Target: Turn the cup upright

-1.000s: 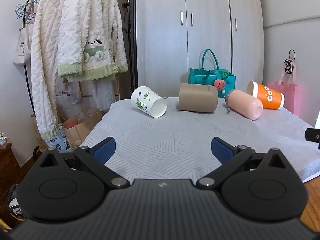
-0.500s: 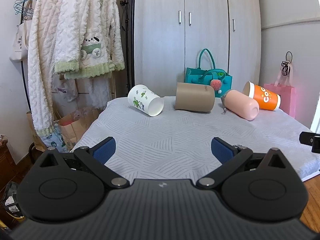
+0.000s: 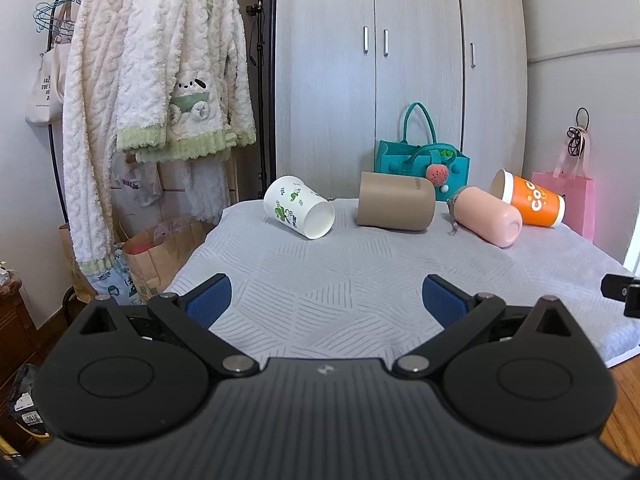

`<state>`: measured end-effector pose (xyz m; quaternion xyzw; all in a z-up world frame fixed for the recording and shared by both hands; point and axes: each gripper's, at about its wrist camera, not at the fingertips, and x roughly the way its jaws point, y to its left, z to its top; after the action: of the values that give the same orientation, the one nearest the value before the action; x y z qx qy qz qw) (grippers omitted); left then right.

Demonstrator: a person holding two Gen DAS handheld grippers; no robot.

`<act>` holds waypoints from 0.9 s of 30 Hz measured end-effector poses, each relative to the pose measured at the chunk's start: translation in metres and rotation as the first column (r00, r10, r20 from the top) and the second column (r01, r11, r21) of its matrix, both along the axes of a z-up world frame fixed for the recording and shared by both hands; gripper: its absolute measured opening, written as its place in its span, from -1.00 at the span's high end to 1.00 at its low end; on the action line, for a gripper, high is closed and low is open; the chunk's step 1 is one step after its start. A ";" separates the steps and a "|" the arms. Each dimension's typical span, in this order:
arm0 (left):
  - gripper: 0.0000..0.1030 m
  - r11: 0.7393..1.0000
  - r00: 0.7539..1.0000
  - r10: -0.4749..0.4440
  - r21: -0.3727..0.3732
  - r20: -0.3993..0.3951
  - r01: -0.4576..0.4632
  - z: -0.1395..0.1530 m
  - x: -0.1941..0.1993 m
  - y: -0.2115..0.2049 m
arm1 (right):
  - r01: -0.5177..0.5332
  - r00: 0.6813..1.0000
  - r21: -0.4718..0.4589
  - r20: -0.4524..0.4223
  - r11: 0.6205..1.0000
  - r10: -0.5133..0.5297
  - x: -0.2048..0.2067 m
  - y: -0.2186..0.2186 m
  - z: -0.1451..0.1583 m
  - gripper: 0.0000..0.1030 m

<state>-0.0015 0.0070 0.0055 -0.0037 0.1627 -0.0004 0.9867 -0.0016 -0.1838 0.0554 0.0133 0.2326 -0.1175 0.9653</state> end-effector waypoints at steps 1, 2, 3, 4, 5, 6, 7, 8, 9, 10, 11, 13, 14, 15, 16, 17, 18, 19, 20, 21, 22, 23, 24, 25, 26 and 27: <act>-1.00 1.000 1.000 0.000 0.000 -0.001 0.000 0.000 0.000 0.000 | -0.001 1.000 -0.001 -0.002 1.000 0.001 0.000 0.000 0.000 -1.00; -1.00 1.000 1.000 -0.001 0.000 -0.001 0.001 0.000 0.000 0.000 | -0.001 1.000 -0.002 -0.004 1.000 0.001 0.000 0.000 -0.001 -1.00; -1.00 1.000 1.000 -0.002 0.000 0.000 0.002 0.000 0.000 0.001 | -0.002 1.000 -0.003 -0.006 1.000 0.002 0.001 0.001 -0.001 -1.00; -1.00 1.000 1.000 -0.001 0.000 -0.001 0.001 0.000 -0.001 0.001 | -0.002 1.000 -0.005 -0.008 1.000 0.001 0.001 0.001 -0.001 -1.00; -1.00 1.000 1.000 -0.002 0.000 0.000 0.002 -0.001 -0.001 0.001 | -0.001 1.000 -0.005 -0.010 1.000 0.001 0.001 0.001 -0.001 -1.00; -1.00 1.000 1.000 -0.002 0.000 0.000 0.002 0.000 -0.001 0.001 | -0.002 1.000 -0.006 -0.010 1.000 0.002 0.001 0.001 -0.002 -1.00; -1.00 1.000 1.000 -0.003 0.000 0.000 0.003 0.000 -0.001 0.001 | -0.002 1.000 -0.006 -0.011 1.000 0.002 0.001 0.001 -0.002 -1.00; -1.00 1.000 1.000 -0.002 -0.002 0.001 0.002 0.000 -0.002 0.002 | -0.002 1.000 -0.007 -0.011 1.000 0.002 0.001 0.001 -0.002 -1.00; -1.00 1.000 1.000 -0.003 -0.001 0.000 0.003 0.000 -0.002 0.002 | -0.002 1.000 -0.007 -0.011 1.000 0.002 0.001 0.000 -0.002 -1.00; -1.00 1.000 1.000 -0.004 0.000 -0.002 0.004 0.000 -0.002 0.002 | -0.002 1.000 -0.006 -0.011 1.000 0.002 0.001 0.000 -0.002 -1.00; -1.00 1.000 1.000 -0.002 0.000 -0.004 0.002 0.000 -0.002 0.002 | -0.002 1.000 -0.006 -0.012 1.000 0.002 0.001 0.000 -0.002 -1.00; -1.00 1.000 1.000 -0.002 -0.001 -0.006 0.002 0.001 -0.003 0.003 | -0.001 1.000 -0.007 -0.014 1.000 0.001 0.001 0.001 -0.002 -1.00; -1.00 1.000 1.000 -0.002 -0.001 -0.007 0.002 0.001 -0.004 0.004 | -0.001 1.000 -0.008 -0.014 1.000 0.001 0.001 0.001 -0.002 -1.00; -1.00 1.000 1.000 -0.002 0.000 -0.006 0.002 0.000 -0.003 0.003 | -0.001 1.000 -0.008 -0.015 1.000 0.001 0.002 0.000 -0.002 -1.00; -1.00 1.000 1.000 -0.001 0.000 -0.005 0.001 0.001 -0.004 0.003 | 0.000 1.000 -0.008 -0.016 1.000 0.000 0.002 0.000 -0.002 -1.00; -1.00 1.000 1.000 -0.002 0.001 -0.006 0.002 0.000 -0.003 0.003 | 0.000 1.000 -0.008 -0.016 1.000 0.000 0.002 0.001 -0.002 -1.00; -1.00 1.000 1.000 -0.001 0.002 -0.008 0.001 0.001 -0.004 0.003 | 0.000 1.000 -0.008 -0.016 1.000 0.000 0.002 0.001 -0.002 -1.00; -1.00 1.000 1.000 0.000 0.001 -0.007 0.000 0.001 -0.004 0.004 | -0.001 1.000 -0.008 -0.017 1.000 0.000 0.003 0.001 -0.002 -1.00; -1.00 1.000 1.000 0.001 0.000 -0.008 -0.001 0.000 -0.005 0.004 | -0.001 1.000 -0.008 -0.018 1.000 0.001 0.003 0.001 -0.002 -1.00; -1.00 1.000 1.000 0.000 0.000 -0.010 0.000 0.000 -0.005 0.004 | -0.001 1.000 -0.009 -0.018 1.000 0.001 0.003 0.002 -0.003 -1.00; -1.00 1.000 1.000 0.001 0.000 -0.010 -0.001 0.000 -0.005 0.004 | -0.001 1.000 -0.009 -0.018 1.000 0.001 0.003 0.002 -0.003 -1.00; -1.00 1.000 1.000 0.001 0.000 -0.010 -0.001 0.000 -0.005 0.004 | -0.002 1.000 -0.010 -0.019 1.000 0.002 0.003 0.002 -0.003 -1.00; -1.00 1.000 1.000 0.002 0.000 -0.010 -0.002 0.000 -0.006 0.004 | -0.002 1.000 -0.009 -0.020 1.000 0.002 0.003 0.002 -0.003 -1.00; -1.00 1.000 1.000 0.001 0.000 -0.010 -0.001 0.000 -0.006 0.004 | -0.003 1.000 -0.010 -0.021 1.000 0.003 0.003 0.002 -0.003 -1.00; -1.00 1.000 1.000 0.000 0.001 -0.011 0.000 0.000 -0.006 0.004 | -0.003 1.000 -0.010 -0.021 1.000 0.003 0.003 0.002 -0.003 -1.00; -1.00 1.000 1.000 0.001 0.000 -0.010 -0.001 0.000 -0.005 0.004 | -0.003 1.000 -0.011 -0.022 1.000 0.003 0.003 0.003 -0.003 -1.00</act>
<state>-0.0068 0.0112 0.0054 -0.0036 0.1676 0.0000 0.9858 0.0018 -0.1809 0.0520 0.0065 0.2428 -0.1173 0.9629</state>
